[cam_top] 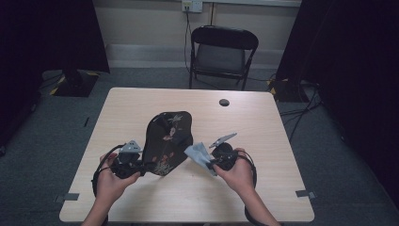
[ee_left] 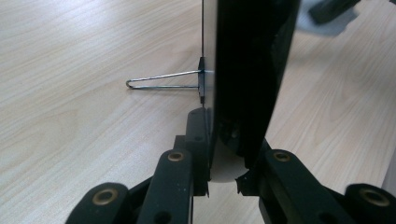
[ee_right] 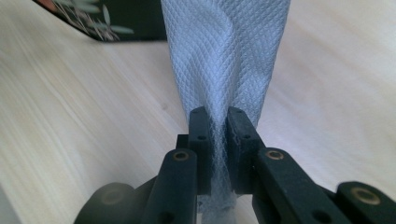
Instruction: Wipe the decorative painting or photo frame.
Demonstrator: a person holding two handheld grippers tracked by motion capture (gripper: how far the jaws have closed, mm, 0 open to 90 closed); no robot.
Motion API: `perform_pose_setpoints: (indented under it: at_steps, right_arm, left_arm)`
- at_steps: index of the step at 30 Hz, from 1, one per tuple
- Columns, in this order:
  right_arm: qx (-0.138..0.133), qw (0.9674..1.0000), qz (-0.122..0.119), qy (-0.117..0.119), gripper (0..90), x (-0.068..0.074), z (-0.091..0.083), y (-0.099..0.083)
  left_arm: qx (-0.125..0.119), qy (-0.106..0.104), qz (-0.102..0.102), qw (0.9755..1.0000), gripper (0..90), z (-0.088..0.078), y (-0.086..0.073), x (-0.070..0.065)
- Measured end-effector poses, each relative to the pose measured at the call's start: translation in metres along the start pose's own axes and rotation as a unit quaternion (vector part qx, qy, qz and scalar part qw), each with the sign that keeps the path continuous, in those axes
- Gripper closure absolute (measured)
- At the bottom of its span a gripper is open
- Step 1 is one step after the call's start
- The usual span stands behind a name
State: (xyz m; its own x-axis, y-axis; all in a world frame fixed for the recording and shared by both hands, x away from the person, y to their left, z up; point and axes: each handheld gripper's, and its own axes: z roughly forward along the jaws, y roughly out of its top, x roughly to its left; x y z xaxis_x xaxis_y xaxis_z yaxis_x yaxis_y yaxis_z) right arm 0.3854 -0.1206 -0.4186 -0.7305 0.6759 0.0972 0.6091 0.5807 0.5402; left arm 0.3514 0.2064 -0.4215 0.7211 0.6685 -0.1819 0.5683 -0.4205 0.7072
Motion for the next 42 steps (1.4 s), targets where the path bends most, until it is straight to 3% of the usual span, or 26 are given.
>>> perform_pose_setpoints:
  at_steps: [12,19,23,29,42]
  right_arm:
    - [-0.051,0.9983,-0.010,-0.026,82.2,-0.003,-0.059,0.040]
    - [-0.078,0.9963,-0.015,-0.031,82.2,-0.003,-0.079,0.067]
    - [-0.072,0.9966,-0.026,-0.030,82.2,0.004,-0.073,0.075]
    - [-0.057,0.9978,-0.018,-0.026,82.2,0.004,-0.055,0.074]
    - [-0.031,0.9994,-0.001,-0.013,82.1,-0.001,-0.017,0.048]
  left_arm:
    - [-0.002,-0.001,-0.003,1.0000,78.7,0.000,0.000,0.000]
    - [-0.003,-0.002,0.000,1.0000,78.7,0.000,0.000,0.001]
    - [-0.004,-0.003,0.000,1.0000,78.7,0.000,-0.001,0.001]
    - [-0.004,-0.004,0.003,1.0000,78.7,0.000,-0.001,0.001]
    - [-0.004,-0.004,0.002,1.0000,78.7,0.000,-0.001,0.001]
